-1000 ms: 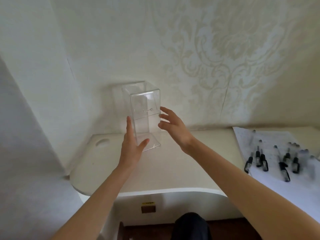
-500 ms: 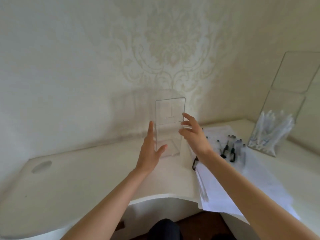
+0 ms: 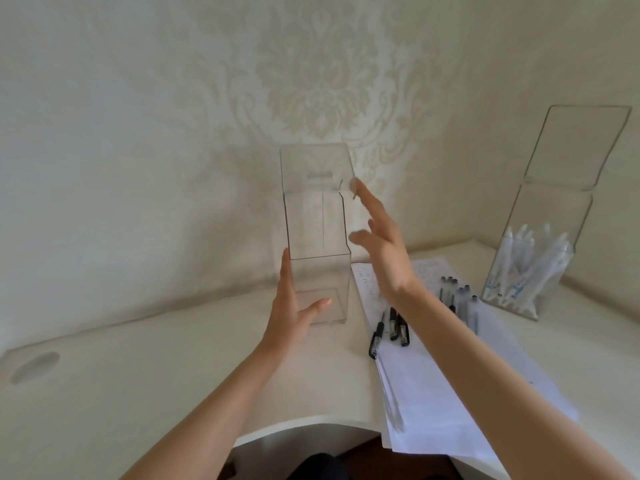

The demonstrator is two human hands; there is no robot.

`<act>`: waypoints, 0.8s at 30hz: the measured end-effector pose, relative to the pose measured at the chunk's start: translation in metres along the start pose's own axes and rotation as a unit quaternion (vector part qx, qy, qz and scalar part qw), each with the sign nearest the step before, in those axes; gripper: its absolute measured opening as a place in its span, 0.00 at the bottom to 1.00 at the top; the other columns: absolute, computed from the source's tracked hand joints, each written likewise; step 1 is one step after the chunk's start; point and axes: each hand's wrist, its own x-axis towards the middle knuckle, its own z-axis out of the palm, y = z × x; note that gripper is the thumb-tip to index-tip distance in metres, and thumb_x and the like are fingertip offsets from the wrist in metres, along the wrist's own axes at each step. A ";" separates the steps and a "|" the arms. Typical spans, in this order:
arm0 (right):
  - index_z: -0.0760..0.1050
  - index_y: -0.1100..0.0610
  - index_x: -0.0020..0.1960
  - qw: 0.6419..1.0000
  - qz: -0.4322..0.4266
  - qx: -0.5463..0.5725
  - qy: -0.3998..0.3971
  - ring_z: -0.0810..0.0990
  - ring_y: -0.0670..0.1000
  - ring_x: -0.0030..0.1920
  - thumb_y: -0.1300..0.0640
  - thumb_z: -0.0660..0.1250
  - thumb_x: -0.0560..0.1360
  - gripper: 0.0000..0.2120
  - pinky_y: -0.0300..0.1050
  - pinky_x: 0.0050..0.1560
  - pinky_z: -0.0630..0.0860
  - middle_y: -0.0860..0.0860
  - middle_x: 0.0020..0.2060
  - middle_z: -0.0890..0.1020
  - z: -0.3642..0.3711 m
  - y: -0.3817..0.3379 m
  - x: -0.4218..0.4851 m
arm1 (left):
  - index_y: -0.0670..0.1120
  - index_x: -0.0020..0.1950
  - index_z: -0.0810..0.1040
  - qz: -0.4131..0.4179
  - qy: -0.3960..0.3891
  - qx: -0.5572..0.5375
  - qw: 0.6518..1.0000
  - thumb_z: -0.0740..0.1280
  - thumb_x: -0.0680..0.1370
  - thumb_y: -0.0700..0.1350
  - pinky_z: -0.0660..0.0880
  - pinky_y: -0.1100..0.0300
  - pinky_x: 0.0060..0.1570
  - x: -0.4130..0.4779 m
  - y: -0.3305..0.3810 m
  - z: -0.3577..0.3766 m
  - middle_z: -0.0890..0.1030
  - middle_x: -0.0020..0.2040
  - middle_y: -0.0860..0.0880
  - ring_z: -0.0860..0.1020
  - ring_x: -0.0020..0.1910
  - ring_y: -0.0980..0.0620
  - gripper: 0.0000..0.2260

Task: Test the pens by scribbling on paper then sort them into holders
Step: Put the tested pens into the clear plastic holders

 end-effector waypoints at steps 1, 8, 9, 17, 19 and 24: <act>0.58 0.43 0.75 1.000 -0.005 -0.003 0.004 0.54 0.39 0.74 0.62 0.58 0.67 0.37 0.44 0.71 0.52 0.37 0.73 0.61 0.002 -0.004 0.008 | 0.71 0.69 0.41 0.000 0.002 -0.002 1.000 0.74 0.71 0.47 0.56 0.50 0.73 0.000 0.001 0.000 0.53 0.76 0.57 0.55 0.74 0.60 0.46; 0.49 0.47 0.78 1.000 0.004 -0.011 0.019 0.51 0.47 0.76 0.68 0.56 0.70 0.39 0.52 0.75 0.51 0.43 0.76 0.54 0.016 -0.026 0.063 | 0.69 0.66 0.40 -0.006 0.007 0.005 1.000 0.73 0.71 0.46 0.52 0.63 0.70 -0.001 0.002 0.001 0.52 0.74 0.60 0.53 0.73 0.62 0.45; 0.48 0.48 0.78 1.000 0.005 -0.018 0.017 0.53 0.48 0.76 0.68 0.55 0.71 0.39 0.53 0.75 0.52 0.44 0.76 0.54 0.015 -0.027 0.067 | 0.69 0.67 0.40 -0.004 0.010 0.002 1.000 0.73 0.71 0.46 0.52 0.64 0.69 -0.002 0.003 0.001 0.52 0.73 0.61 0.53 0.72 0.63 0.45; 0.66 0.52 0.71 0.985 0.094 -0.142 0.028 0.62 0.48 0.72 0.67 0.57 0.75 0.26 0.42 0.67 0.60 0.47 0.71 0.66 -0.033 0.005 0.029 | 0.50 0.76 0.41 -0.015 0.072 0.063 0.995 0.66 0.71 0.63 0.46 0.56 0.73 -0.019 0.012 -0.004 0.47 0.75 0.54 0.46 0.74 0.57 0.45; 0.73 0.54 0.62 0.972 0.114 -0.198 0.052 0.70 0.49 0.64 0.67 0.57 0.76 0.18 0.40 0.59 0.65 0.49 0.64 0.73 -0.058 0.016 0.004 | 0.42 0.73 0.56 0.099 0.175 0.120 0.972 0.63 0.74 0.56 0.58 0.54 0.69 -0.033 0.021 -0.005 0.62 0.70 0.44 0.61 0.69 0.49 0.33; 0.76 0.65 0.54 0.871 0.263 -0.411 0.066 0.75 0.54 0.45 0.59 0.60 0.78 0.11 0.52 0.50 0.74 0.58 0.47 0.80 -0.111 0.043 -0.045 | 0.47 0.53 0.71 0.192 0.043 0.134 0.971 0.63 0.75 0.45 0.73 0.56 0.45 -0.040 0.053 0.031 0.72 0.47 0.53 0.72 0.43 0.56 0.08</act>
